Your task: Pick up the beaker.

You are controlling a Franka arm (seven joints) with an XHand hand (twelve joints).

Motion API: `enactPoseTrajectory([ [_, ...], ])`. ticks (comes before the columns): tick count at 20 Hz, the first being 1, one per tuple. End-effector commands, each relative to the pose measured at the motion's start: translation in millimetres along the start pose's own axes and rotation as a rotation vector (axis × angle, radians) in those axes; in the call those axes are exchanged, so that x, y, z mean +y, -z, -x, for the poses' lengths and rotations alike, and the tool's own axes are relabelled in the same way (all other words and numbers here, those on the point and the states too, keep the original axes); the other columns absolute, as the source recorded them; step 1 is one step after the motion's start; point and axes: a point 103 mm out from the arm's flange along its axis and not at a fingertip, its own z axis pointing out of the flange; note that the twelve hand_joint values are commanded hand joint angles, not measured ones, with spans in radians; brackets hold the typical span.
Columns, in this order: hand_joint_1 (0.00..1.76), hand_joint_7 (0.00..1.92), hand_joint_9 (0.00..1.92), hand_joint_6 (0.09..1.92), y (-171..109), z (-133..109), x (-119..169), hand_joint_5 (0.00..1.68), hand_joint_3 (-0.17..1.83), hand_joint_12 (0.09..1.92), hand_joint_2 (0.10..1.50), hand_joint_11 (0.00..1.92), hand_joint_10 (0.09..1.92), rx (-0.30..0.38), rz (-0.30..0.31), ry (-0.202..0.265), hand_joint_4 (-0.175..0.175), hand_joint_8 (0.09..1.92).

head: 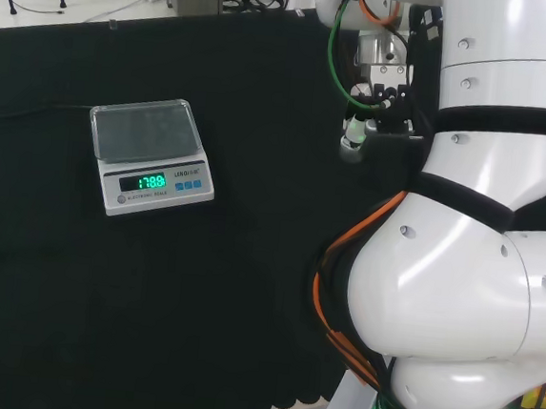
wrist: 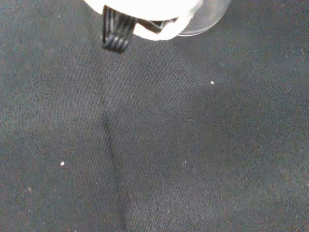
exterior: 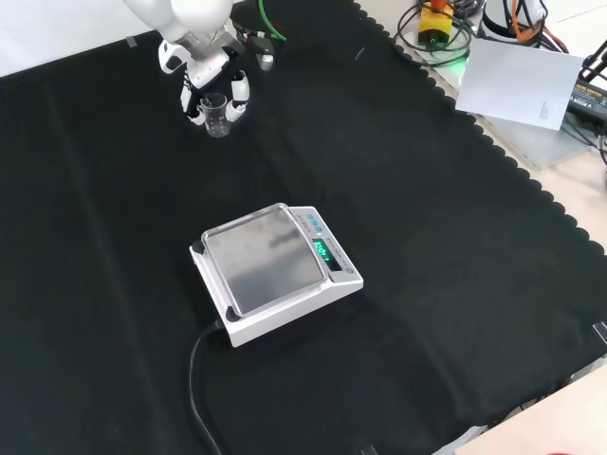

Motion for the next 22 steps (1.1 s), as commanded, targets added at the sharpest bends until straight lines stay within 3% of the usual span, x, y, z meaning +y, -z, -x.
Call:
enactPoseTrajectory([
  [1,1.12,0.6,0.92,1.1,9.1,-3.0,-3.3,0.72,0.58,1.11,0.87,0.78,0.75,-0.003,0.032,0.011,-0.067,0.78],
  [3,1.09,0.63,0.92,1.23,12.6,-3.2,-5.3,0.78,0.26,1.09,1.06,0.82,0.8,-0.008,0.033,0.014,-0.1,0.82],
  [5,1.08,0.65,0.93,1.26,14.9,-3.3,-7.3,0.8,0.12,1.09,1.14,0.83,0.82,-0.009,0.034,0.019,-0.11,0.85],
  [16,1.1,0.7,0.96,1.27,32.2,-8.6,-20.8,0.81,0.03,1.03,1.19,0.89,0.89,0.0,0.021,0.071,-0.143,0.9],
  [22,1.1,0.71,0.96,1.27,49.1,-16.8,-37.7,0.81,0.03,1.03,1.19,0.9,0.89,-0.044,-0.01,0.107,-0.147,0.91],
])
